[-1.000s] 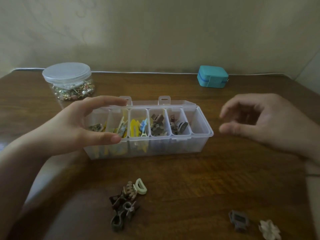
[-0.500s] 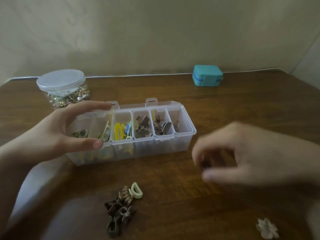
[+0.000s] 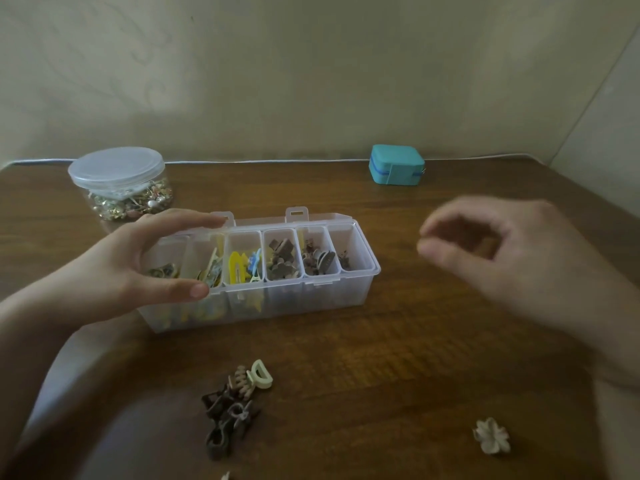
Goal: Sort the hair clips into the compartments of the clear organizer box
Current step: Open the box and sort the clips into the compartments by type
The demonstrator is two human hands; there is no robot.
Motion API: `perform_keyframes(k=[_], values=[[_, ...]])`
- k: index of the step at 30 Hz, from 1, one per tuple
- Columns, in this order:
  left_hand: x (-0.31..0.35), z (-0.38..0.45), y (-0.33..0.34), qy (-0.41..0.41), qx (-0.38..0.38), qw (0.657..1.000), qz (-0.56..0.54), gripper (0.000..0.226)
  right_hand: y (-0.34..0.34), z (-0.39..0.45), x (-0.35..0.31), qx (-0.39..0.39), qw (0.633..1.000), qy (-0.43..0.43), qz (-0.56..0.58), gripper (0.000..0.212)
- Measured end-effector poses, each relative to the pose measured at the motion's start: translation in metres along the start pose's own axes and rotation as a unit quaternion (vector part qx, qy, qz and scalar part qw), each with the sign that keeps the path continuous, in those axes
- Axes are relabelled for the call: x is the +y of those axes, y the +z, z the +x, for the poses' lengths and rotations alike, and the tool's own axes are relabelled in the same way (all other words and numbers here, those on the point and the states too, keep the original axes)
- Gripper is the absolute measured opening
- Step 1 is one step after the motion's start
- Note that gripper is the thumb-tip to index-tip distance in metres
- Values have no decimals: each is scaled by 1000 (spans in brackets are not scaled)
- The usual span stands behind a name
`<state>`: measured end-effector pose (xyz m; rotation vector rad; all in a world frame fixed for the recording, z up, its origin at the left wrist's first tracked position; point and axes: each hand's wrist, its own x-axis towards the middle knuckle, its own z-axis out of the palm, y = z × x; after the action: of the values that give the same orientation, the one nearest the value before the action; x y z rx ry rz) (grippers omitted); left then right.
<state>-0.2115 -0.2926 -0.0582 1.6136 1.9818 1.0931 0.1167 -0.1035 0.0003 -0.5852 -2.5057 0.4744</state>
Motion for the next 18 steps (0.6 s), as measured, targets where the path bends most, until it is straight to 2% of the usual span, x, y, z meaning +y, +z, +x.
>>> perform_keyframes(k=[3,5,8,12,16,18], values=[[1,2,2,10,-4,1000,5,85,-5,-43,-11,-124,982,21,-142,53],[3,3,4,15,-12,1000,10,85,5,-76,-17,-161,959,53,-227,54],[4,3,5,15,-19,1000,15,87,23,-99,-17,-171,953,89,-235,45],[6,0,5,9,-26,1000,13,88,33,-95,-6,-68,974,17,-215,20],[8,-1,5,6,-27,1000,13,87,30,-30,-16,80,994,-36,-71,18],[8,-1,5,7,-32,999,15,88,39,3,-18,113,993,-35,-29,17]])
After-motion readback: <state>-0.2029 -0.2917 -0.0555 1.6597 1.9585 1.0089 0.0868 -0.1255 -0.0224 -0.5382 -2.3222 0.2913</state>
